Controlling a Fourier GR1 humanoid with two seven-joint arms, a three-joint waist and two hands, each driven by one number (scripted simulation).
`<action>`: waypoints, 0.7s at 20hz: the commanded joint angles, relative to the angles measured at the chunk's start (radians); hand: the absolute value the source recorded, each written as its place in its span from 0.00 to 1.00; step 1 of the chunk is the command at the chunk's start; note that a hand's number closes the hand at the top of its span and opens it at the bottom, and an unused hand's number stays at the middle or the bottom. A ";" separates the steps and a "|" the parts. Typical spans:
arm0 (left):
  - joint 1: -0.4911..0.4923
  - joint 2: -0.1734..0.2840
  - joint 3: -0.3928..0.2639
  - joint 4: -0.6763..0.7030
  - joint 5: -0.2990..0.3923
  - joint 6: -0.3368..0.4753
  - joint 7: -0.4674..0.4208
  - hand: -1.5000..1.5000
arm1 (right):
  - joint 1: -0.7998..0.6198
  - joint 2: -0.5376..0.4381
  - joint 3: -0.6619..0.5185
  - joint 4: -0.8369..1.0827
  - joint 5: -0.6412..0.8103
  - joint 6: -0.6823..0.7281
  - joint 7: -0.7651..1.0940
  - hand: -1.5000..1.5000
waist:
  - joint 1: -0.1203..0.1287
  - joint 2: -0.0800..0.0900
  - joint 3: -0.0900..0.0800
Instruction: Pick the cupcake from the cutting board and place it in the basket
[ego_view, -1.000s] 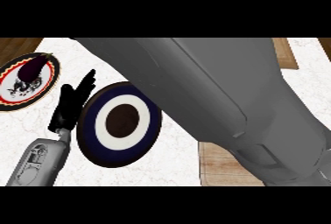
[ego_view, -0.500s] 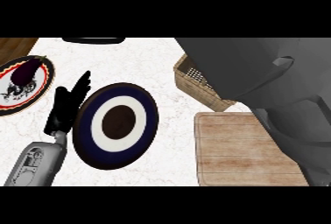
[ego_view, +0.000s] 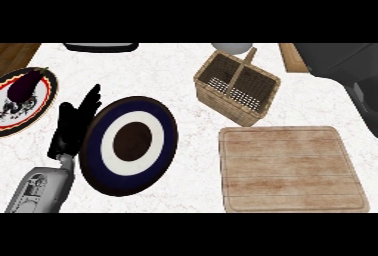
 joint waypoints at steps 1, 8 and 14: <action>0.006 0.011 0.016 0.023 -0.007 -0.007 -0.032 0.50 | 0.064 -0.054 0.001 0.016 0.017 -0.004 -0.068 1.00 | -0.004 0.004 0.000; -0.005 0.021 0.047 0.030 0.012 -0.032 -0.026 0.50 | 0.174 -0.055 -0.034 -0.083 -0.022 0.015 -0.155 1.00 | -0.021 -0.004 0.001; 0.054 -0.016 0.028 0.007 -0.007 -0.015 -0.049 0.50 | 0.309 -0.089 -0.030 -0.151 -0.016 0.035 -0.219 1.00 | -0.023 -0.007 0.002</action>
